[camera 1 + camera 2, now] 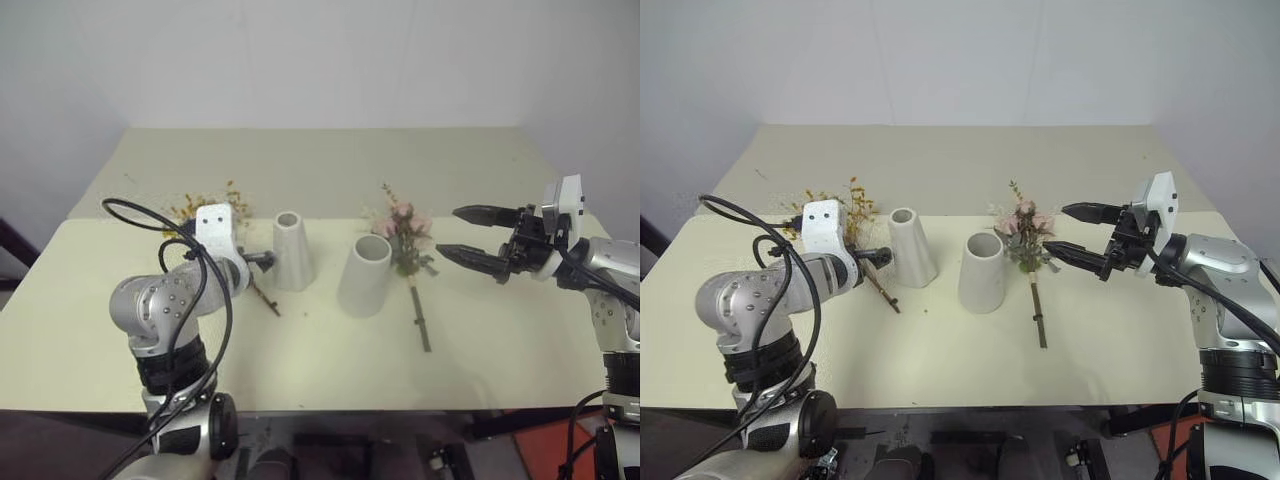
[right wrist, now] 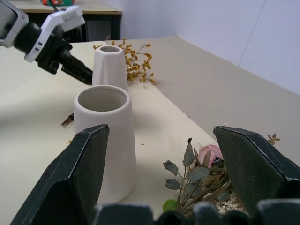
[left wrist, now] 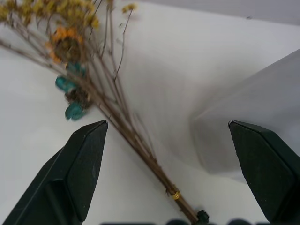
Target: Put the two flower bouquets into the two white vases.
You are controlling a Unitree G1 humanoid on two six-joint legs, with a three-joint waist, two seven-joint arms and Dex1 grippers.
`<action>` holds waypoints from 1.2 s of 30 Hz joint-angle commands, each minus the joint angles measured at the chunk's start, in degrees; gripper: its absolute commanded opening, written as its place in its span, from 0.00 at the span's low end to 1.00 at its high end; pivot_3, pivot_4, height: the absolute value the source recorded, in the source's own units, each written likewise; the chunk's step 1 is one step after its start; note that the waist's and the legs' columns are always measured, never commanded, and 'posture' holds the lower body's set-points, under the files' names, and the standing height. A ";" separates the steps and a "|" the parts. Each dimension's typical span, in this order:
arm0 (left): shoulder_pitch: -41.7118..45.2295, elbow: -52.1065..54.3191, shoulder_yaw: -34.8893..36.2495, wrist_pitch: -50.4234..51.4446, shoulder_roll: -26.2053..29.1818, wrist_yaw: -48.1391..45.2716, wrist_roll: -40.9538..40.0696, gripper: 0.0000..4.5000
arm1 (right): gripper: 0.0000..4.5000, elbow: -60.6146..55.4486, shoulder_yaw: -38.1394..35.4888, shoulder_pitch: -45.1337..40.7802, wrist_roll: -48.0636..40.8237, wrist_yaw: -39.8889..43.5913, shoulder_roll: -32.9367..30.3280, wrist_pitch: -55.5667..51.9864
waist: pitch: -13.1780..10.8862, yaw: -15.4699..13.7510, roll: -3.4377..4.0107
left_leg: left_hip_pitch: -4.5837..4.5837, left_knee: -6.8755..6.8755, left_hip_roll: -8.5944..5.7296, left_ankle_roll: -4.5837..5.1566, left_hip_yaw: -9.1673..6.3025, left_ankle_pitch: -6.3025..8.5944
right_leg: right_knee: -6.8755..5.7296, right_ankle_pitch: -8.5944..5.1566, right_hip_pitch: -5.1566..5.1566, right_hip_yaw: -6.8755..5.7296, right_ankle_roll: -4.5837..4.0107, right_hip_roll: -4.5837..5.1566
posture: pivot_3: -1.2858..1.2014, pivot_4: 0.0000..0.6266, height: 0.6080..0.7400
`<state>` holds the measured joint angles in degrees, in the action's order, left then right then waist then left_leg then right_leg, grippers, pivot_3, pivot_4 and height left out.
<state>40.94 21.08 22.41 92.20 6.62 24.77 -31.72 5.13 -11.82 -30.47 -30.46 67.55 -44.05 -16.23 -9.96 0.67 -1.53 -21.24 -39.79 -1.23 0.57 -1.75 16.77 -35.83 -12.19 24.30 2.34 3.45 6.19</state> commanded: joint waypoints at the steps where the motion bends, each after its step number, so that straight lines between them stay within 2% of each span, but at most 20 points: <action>1: 0.87 0.61 0.32 0.30 0.33 2.11 -0.68 1.00 | 0.93 -0.60 -1.39 -0.74 -0.36 0.44 -0.57 1.83 | 0.00 0.08 0.00 | 0.02 0.01 0.00 -0.01 0.00 0.00 | -0.01 0.00 0.00 0.00 0.00 0.00 | 0.52 0.24 1.00; 8: -0.03 -0.14 1.31 0.30 -0.16 5.26 -2.75 1.00 | 0.93 -0.75 -1.50 -0.52 -0.62 0.65 -0.59 2.08 | 0.00 0.01 0.00 | -0.01 0.01 0.00 -0.14 0.00 -0.08 | 0.01 0.00 0.00 0.00 0.00 0.00 | 0.52 0.24 1.00; 13: 0.63 -3.50 5.41 0.30 -3.28 9.75 -0.91 1.00 | 0.93 -1.15 -1.57 -0.21 -0.72 0.75 -0.69 1.87 | 0.00 -0.01 0.00 | 0.00 0.00 0.00 -0.12 -0.01 -0.06 | 0.01 0.00 0.00 0.00 0.00 0.00 | 0.52 0.24 1.00; 19: 2.80 -8.15 6.03 0.30 -3.96 9.46 0.32 1.00 | 0.93 -1.58 -1.45 -0.35 -0.98 0.81 -0.72 1.38 | 0.00 -0.02 -0.01 | -0.01 0.01 -0.01 -0.13 0.00 -0.07 | 0.02 0.00 0.00 -0.01 0.00 0.00 | 0.52 0.24 1.00; 22: 4.92 -11.27 6.36 0.30 -4.22 8.66 2.46 0.89 | 0.93 -1.54 -1.23 -0.77 -0.98 0.86 -0.63 1.25 | 0.00 -0.03 -0.01 | -0.02 -0.01 -0.03 -0.13 -0.01 -0.07 | 0.03 0.00 0.00 -0.01 0.00 0.00 | 0.52 0.24 1.00; 34: 8.91 -18.06 8.03 0.30 -5.16 2.84 10.67 0.07 | 0.93 -3.20 -1.54 -0.03 -1.76 1.30 -0.83 0.53 | -0.01 0.01 -0.01 | -0.02 0.00 -0.03 -0.18 0.00 -0.10 | 0.02 0.00 0.00 -0.02 0.00 0.00 | 0.52 0.24 1.00; 35: 9.06 -18.32 8.28 0.30 -5.20 2.39 11.29 0.01 | 0.93 -3.21 -1.61 -0.05 -1.85 1.41 -0.89 0.47 | -0.01 0.01 -0.01 | -0.02 0.00 -0.03 -0.18 0.00 -0.10 | 0.02 0.00 0.00 -0.02 0.00 0.00 | 0.52 0.24 1.00; 36: 9.18 -18.45 8.37 0.30 -5.17 1.97 11.99 0.01 | 0.93 -3.16 -1.67 -0.10 -1.92 1.53 -0.93 0.43 | -0.01 0.01 -0.01 | -0.02 0.01 -0.03 -0.18 0.00 -0.10 | 0.02 0.00 0.00 -0.02 0.00 0.00 | 0.52 0.24 1.00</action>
<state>48.97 2.35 30.50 92.21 1.37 27.53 -20.88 3.70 -11.83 -30.44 -30.71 68.68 -44.06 -15.57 -9.96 0.68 -1.55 -21.26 -39.78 -1.25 0.38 -1.75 16.66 -35.80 -12.19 24.30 2.31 3.46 6.19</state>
